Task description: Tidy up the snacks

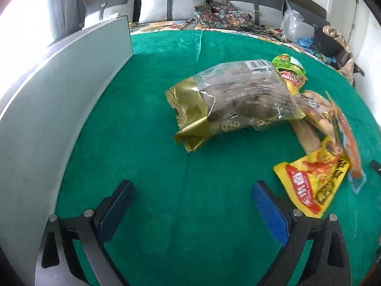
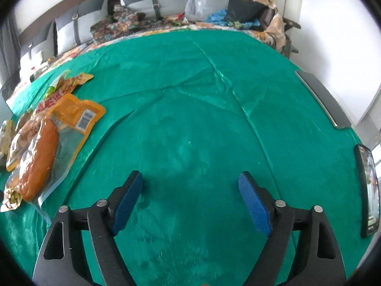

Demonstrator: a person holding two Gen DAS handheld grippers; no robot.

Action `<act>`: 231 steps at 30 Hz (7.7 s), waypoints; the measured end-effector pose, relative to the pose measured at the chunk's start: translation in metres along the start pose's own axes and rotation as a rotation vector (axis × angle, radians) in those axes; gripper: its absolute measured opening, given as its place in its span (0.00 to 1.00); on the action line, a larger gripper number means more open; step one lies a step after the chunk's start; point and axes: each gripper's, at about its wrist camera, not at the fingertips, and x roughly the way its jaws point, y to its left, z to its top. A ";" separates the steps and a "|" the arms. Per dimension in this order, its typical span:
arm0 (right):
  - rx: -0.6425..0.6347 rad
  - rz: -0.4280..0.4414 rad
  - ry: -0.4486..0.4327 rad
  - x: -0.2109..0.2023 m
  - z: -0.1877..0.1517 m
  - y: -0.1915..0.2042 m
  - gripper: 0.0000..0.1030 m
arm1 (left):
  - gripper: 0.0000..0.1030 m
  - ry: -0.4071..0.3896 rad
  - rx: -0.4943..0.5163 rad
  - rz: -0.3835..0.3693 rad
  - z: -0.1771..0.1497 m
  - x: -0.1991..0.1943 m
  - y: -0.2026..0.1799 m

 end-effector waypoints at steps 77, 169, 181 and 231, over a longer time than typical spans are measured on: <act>-0.004 0.005 0.003 0.007 0.002 0.000 0.89 | 1.00 -0.013 -0.005 0.014 -0.001 0.002 0.001; -0.004 0.005 0.003 0.011 0.003 0.002 0.90 | 1.00 -0.002 -0.032 0.034 -0.001 -0.003 0.031; -0.005 0.004 0.002 0.011 0.003 0.002 0.90 | 1.00 -0.002 -0.032 0.033 -0.002 -0.002 0.032; 0.105 0.295 0.401 0.033 0.034 0.145 0.95 | 1.00 -0.001 -0.031 0.031 0.003 0.003 0.035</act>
